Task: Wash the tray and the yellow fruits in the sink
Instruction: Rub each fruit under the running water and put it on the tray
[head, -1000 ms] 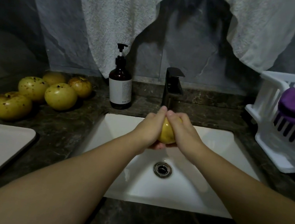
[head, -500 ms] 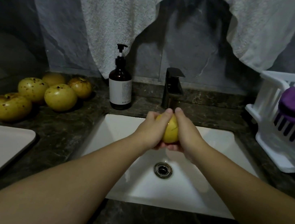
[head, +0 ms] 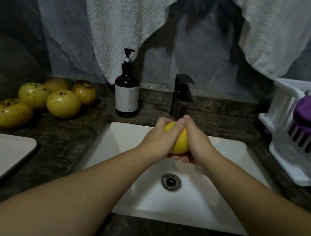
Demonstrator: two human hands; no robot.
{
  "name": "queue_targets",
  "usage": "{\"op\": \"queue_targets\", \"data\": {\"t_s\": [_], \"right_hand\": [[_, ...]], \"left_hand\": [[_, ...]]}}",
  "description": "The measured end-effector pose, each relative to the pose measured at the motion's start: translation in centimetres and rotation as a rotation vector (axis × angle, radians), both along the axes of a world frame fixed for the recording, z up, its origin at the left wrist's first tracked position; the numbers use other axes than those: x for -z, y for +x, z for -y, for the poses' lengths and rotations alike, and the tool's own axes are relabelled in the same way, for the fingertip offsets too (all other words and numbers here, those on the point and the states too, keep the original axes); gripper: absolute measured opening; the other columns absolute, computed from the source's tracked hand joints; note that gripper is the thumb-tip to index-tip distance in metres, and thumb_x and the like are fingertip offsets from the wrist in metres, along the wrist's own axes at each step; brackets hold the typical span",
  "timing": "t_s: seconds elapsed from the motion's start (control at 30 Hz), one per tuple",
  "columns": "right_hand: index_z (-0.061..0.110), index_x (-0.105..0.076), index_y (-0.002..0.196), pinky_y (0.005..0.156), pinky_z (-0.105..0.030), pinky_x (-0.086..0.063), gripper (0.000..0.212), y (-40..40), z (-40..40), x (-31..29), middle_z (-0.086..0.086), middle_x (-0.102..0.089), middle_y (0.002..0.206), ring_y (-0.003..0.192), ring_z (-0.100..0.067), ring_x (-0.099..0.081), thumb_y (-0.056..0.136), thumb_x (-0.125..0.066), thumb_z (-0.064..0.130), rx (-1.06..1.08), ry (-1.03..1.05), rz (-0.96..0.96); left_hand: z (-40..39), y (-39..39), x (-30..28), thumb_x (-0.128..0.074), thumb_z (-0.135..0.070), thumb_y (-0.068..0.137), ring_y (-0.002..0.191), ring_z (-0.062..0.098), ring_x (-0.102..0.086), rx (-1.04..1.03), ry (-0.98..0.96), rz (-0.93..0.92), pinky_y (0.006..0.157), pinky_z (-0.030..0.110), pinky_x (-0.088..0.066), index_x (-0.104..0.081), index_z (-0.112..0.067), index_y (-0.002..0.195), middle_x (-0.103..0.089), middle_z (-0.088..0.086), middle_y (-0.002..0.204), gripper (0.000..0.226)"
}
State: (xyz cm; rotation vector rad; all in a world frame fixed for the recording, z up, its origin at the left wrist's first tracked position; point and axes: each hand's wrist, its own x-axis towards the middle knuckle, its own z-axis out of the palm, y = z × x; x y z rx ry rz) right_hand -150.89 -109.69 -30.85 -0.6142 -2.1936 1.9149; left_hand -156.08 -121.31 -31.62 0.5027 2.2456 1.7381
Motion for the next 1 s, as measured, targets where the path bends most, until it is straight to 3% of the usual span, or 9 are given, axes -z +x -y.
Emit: {"op": "queue_targets", "data": {"t_s": [0.07, 0.17, 0.27, 0.33, 0.47, 0.6, 0.77, 0.9, 1.0], "right_hand": [[0.033, -0.058, 0.118, 0.042, -0.026, -0.046, 0.058, 0.3, -0.1, 0.1, -0.018, -0.073, 0.096, 0.059, -0.03, -0.072, 0.091, -0.039, 0.08, -0.011, -0.012, 0.009], [0.038, -0.055, 0.108, 0.043, -0.027, -0.048, 0.045, 0.4, -0.1, 0.3, -0.01, -0.068, 0.101, 0.065, -0.028, -0.073, 0.088, -0.047, 0.077, 0.0, 0.229, -0.154], [0.032, -0.06, 0.111, 0.043, -0.026, -0.046, 0.052, -0.1, 0.2, -0.1, -0.013, -0.069, 0.104, 0.076, -0.033, -0.073, 0.09, -0.042, 0.076, 0.022, 0.093, -0.065], [0.031, -0.061, 0.113, 0.044, -0.027, -0.047, 0.058, -0.1, 0.3, 0.0, -0.016, -0.072, 0.1, 0.066, -0.032, -0.074, 0.09, -0.037, 0.078, 0.024, -0.009, -0.005], [0.04, -0.055, 0.103, 0.044, -0.025, -0.048, 0.053, 0.3, 0.2, 0.3, -0.005, -0.069, 0.099, 0.07, -0.023, -0.073, 0.077, -0.042, 0.085, 0.012, 0.283, -0.161], [0.03, -0.061, 0.11, 0.042, -0.025, -0.045, 0.054, -0.3, 0.0, -0.1, -0.014, -0.069, 0.1, 0.063, -0.026, -0.071, 0.093, -0.036, 0.074, 0.048, 0.034, -0.023], [0.041, -0.055, 0.107, 0.061, -0.034, -0.052, 0.044, 0.1, -0.1, 0.4, 0.004, -0.063, 0.107, 0.093, -0.018, -0.065, 0.084, -0.044, 0.077, -0.011, 0.33, -0.168], [0.035, -0.061, 0.115, 0.049, -0.026, -0.051, 0.048, 0.0, 0.4, -0.1, -0.007, -0.068, 0.108, 0.091, -0.024, -0.07, 0.094, -0.042, 0.073, 0.006, -0.051, -0.005], [0.041, -0.056, 0.113, 0.052, -0.028, -0.054, 0.047, 0.2, 0.0, 0.5, 0.0, -0.064, 0.111, 0.092, -0.02, -0.069, 0.087, -0.045, 0.078, -0.012, 0.123, -0.121]], "left_hand": [[-0.1, 0.2, 0.0, -0.047, -0.073, 0.095, 0.092, 0.029, -0.073, 0.014, 0.017, 0.023, 0.07, 0.044, -0.065, -0.053, -0.027, 0.123, -0.065, 0.011, 0.118, 0.054], [-0.1, 0.2, -1.0, -0.035, -0.069, 0.101, 0.08, 0.038, -0.078, 0.007, 0.135, 0.205, 0.067, 0.045, -0.064, -0.062, -0.026, 0.11, -0.074, 0.019, 0.104, 0.051], [0.0, 0.2, -0.6, -0.053, -0.074, 0.085, 0.089, 0.036, -0.076, 0.007, 0.154, 0.129, 0.071, 0.054, -0.065, -0.059, -0.029, 0.109, -0.069, 0.013, 0.111, 0.052], [0.1, 0.3, -0.3, -0.063, -0.074, 0.078, 0.089, 0.032, -0.075, -0.004, 0.138, 0.088, 0.062, 0.048, -0.065, -0.055, -0.032, 0.109, -0.065, 0.009, 0.114, 0.053], [0.1, -0.2, -0.7, -0.042, -0.072, 0.097, 0.072, 0.029, -0.078, 0.022, 0.125, 0.151, 0.05, 0.032, -0.054, -0.058, -0.027, 0.113, -0.073, 0.014, 0.103, 0.051], [0.1, 0.0, 0.0, -0.058, -0.072, 0.088, 0.07, 0.022, -0.077, 0.043, 0.107, 0.019, 0.059, 0.041, -0.064, -0.053, -0.03, 0.118, -0.065, 0.008, 0.11, 0.052], [0.1, 0.0, -0.7, -0.036, -0.072, 0.1, 0.084, 0.027, -0.075, 0.025, 0.101, 0.21, 0.059, 0.036, -0.06, -0.06, -0.029, 0.111, -0.068, 0.013, 0.107, 0.05], [0.3, 0.1, 0.0, -0.056, -0.076, 0.086, 0.092, 0.026, -0.071, 0.003, 0.072, 0.009, 0.061, 0.041, -0.064, -0.054, -0.033, 0.114, -0.063, 0.003, 0.11, 0.051], [0.4, -0.2, -0.5, -0.046, -0.072, 0.097, 0.09, 0.03, -0.074, 0.027, 0.089, 0.094, 0.057, 0.035, -0.06, -0.057, -0.032, 0.114, -0.066, 0.011, 0.113, 0.045]]}}
